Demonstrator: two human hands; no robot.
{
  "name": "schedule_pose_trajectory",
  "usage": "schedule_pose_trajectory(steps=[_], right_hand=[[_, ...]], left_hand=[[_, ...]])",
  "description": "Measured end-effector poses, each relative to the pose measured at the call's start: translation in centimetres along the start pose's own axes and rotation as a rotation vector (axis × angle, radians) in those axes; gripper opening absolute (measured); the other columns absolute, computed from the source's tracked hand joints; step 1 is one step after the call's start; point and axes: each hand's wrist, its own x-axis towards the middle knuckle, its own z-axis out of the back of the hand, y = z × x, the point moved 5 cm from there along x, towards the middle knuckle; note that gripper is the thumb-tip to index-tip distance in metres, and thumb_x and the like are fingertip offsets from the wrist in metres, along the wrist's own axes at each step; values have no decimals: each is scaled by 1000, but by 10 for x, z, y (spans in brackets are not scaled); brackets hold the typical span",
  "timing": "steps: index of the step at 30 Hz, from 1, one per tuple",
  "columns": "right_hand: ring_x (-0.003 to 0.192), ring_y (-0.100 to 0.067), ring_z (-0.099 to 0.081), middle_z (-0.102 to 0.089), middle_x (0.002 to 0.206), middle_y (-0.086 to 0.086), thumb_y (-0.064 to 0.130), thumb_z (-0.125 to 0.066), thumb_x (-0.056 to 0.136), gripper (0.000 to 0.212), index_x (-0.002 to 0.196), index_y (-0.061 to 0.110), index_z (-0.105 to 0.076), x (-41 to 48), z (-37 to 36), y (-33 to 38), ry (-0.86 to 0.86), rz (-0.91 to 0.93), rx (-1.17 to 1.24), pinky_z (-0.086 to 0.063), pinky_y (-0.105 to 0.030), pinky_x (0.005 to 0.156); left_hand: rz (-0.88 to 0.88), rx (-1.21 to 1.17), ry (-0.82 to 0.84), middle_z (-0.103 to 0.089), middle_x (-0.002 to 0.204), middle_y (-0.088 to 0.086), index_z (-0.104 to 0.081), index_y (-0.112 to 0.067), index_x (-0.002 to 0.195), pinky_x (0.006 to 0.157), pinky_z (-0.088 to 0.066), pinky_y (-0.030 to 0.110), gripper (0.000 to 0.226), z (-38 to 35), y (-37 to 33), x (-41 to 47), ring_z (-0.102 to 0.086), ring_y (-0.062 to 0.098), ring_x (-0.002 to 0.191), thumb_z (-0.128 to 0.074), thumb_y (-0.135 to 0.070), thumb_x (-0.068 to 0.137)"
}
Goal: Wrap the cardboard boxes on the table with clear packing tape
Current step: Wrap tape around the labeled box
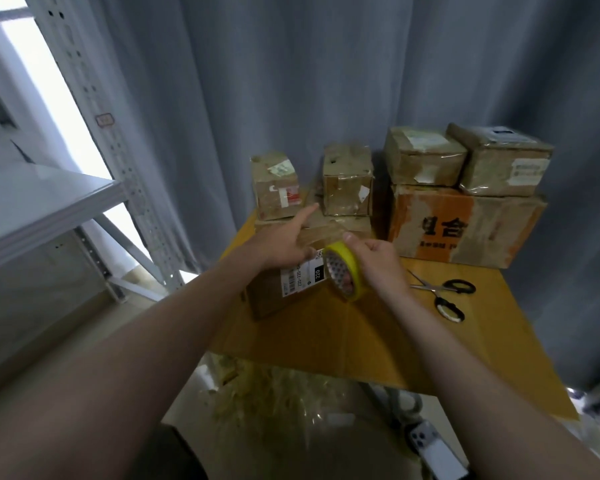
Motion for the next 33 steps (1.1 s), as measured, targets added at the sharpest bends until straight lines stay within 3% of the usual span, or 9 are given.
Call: schedule_pose_trajectory(steps=[6,10,13,18,20,23,26,29,33], right_hand=[[35,1,-52,-51,40,8,37,-59,105,47,64,13,-56,3,5,-10,2,74,41,-33,-13,35],[36,-3,-55,-50,42,6,39,-61,103,49,62,13,-53,4,5,-9,14,62,74,-34,-15,35],[42,-8,-62,-59,45,8,41,-60,103,46,65,15,-57,1,4,-12,39,26,114,-40,-17,37],[37,1,-52,-54,43,9,40,-57,105,44,69,14,-57,1,8,-11,63,52,75,-34,-12,37],[39,-3,-48,-51,48,7,44,-56,104,46,69,14,-56,3,8,-11,58,90,43,-36,-21,43],[39,2,-54,-58,45,10,36,-57,105,40,78,9,-66,3,7,-13,72,86,126,-37,-13,39],[41,1,-58,-63,51,6,35,-57,105,38,83,7,-69,1,7,-14,71,89,167,-39,-12,38],[44,-4,-62,-64,53,5,37,-58,104,39,81,8,-66,1,5,-18,74,68,203,-43,-17,40],[45,-4,-61,-64,52,6,38,-58,105,39,78,11,-66,-1,5,-18,72,67,214,-43,-17,41]], left_hand=[[-91,360,73,-68,118,12,2,-47,162,93,-49,37,74,-13,-9,15,-59,20,94,-46,-49,106],[-124,392,45,-59,121,7,3,-48,162,102,-46,44,71,-12,-11,13,-58,26,110,-41,-52,107],[-194,406,18,-51,112,-2,-3,-54,160,99,-47,43,62,-12,-15,7,-57,24,111,-38,-49,109],[-211,348,103,-51,119,-4,-13,-64,153,101,-45,43,52,-10,-19,3,-52,17,112,-36,-43,111],[-194,308,139,-53,139,-4,-16,-63,154,107,-44,45,53,-8,-19,5,-48,13,122,-38,-43,111],[-193,264,168,-43,159,-8,-16,-63,155,109,-44,48,54,-7,-16,5,-50,17,132,-40,-42,110],[-145,336,158,-47,154,4,-7,-51,161,108,-44,45,60,-8,-10,11,-51,20,126,-38,-46,110],[-83,403,132,-38,163,8,3,-39,164,114,-38,44,69,-11,-5,15,-43,29,142,-36,-52,108],[-158,343,114,-54,134,1,-7,-48,162,107,-43,45,60,-9,-11,13,-51,21,120,-37,-45,110]])
